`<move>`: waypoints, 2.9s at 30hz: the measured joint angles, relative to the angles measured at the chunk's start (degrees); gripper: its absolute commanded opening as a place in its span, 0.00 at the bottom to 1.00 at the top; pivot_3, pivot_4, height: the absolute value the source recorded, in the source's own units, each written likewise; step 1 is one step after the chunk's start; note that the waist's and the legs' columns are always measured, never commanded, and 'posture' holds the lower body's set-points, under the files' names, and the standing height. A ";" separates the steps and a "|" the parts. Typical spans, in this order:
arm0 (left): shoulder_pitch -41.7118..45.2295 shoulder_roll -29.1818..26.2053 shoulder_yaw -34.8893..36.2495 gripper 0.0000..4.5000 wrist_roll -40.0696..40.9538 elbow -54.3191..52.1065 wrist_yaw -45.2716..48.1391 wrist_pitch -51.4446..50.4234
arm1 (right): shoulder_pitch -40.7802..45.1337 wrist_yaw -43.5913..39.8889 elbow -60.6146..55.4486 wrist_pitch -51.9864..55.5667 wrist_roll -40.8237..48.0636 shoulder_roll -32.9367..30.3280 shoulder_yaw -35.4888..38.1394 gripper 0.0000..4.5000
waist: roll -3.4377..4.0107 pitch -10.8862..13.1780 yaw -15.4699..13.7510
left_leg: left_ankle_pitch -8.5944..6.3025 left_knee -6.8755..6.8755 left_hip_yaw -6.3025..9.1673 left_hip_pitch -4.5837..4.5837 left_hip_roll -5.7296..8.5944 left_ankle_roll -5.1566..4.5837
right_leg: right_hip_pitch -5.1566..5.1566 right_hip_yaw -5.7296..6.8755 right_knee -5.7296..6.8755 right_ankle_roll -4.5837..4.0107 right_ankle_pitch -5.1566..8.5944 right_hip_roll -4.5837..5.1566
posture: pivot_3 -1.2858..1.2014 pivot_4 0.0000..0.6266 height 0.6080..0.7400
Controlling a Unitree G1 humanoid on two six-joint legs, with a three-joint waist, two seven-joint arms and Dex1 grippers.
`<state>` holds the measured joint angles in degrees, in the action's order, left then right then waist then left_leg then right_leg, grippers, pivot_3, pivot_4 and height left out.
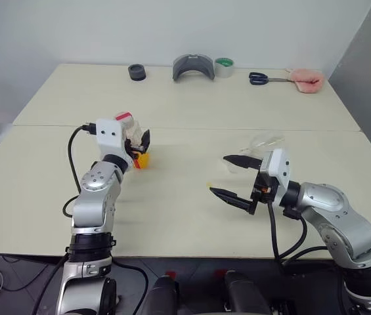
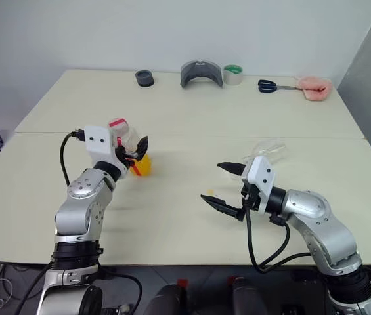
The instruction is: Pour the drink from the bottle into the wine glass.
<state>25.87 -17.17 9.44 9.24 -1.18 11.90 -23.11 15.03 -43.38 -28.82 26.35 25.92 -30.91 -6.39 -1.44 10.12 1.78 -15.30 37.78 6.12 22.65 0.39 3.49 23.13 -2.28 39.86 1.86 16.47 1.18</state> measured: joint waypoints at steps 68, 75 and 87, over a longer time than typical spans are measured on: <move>12.89 0.09 -18.86 0.40 7.92 17.60 54.83 15.62 | 10.43 24.67 -8.96 21.54 2.19 7.76 -1.08 0.96 | 0.02 0.01 0.23 | 0.00 0.03 0.04 0.10 0.02 -0.02 | 0.07 0.02 0.01 0.00 0.00 -0.05 | 0.52 0.24 1.00; 12.88 0.26 -18.86 0.40 7.92 17.36 54.46 14.85 | 10.43 24.68 -8.24 21.48 1.80 8.75 -1.41 0.48 | 0.02 0.01 0.23 | 0.00 0.03 0.05 0.11 0.03 -0.02 | 0.07 0.02 0.02 0.00 0.00 -0.04 | 0.52 0.24 1.00; 12.70 0.43 -19.06 0.40 8.36 14.11 54.39 11.11 | 13.62 7.85 0.05 11.21 1.97 1.02 -1.34 0.41 | 0.05 0.05 0.23 | -0.01 0.08 -0.02 0.10 0.07 -0.03 | 0.05 0.00 -0.01 0.03 -0.01 -0.04 | 0.52 0.24 1.00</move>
<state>38.57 -16.74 -9.63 17.60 12.93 66.30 -12.00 28.64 -35.52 -28.76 37.56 27.89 -29.89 -7.72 -1.39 10.17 2.01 -15.31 37.86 6.11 22.74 0.46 3.46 23.19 -2.28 39.85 1.89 16.46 1.14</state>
